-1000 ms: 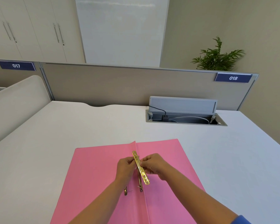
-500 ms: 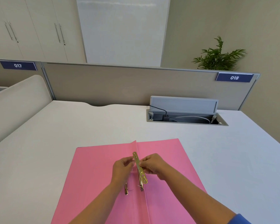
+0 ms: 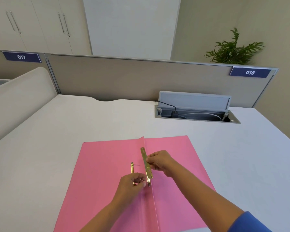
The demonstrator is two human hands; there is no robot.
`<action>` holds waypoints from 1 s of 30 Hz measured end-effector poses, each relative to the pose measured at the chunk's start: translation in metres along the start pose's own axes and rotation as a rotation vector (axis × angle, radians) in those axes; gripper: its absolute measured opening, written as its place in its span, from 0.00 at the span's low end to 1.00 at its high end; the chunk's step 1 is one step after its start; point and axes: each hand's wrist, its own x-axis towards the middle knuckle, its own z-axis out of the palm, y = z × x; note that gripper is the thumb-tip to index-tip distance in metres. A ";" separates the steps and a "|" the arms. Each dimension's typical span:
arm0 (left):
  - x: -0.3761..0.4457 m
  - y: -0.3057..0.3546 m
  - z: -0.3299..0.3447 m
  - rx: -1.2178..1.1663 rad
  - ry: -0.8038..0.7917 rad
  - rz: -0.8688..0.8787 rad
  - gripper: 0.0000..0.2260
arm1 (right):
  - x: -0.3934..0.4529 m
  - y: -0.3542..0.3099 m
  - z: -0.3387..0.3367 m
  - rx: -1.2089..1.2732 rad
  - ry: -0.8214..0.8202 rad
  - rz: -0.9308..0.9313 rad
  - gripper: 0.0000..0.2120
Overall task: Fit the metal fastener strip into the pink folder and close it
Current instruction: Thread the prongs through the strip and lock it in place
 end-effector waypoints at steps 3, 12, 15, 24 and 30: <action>-0.002 0.001 0.008 -0.100 0.014 -0.006 0.15 | 0.000 0.001 0.001 0.012 0.001 0.008 0.03; 0.005 0.011 0.018 -0.336 0.008 -0.060 0.11 | 0.001 -0.001 -0.003 0.049 0.011 0.026 0.02; 0.007 0.013 0.017 -0.321 -0.020 -0.076 0.09 | 0.002 -0.001 -0.004 0.053 0.010 0.034 0.02; 0.017 0.014 0.018 -0.199 -0.036 -0.103 0.04 | 0.007 0.001 -0.003 0.084 0.005 0.063 0.03; 0.017 0.016 0.018 -0.249 -0.023 -0.106 0.05 | 0.008 0.000 -0.005 0.081 0.006 0.066 0.03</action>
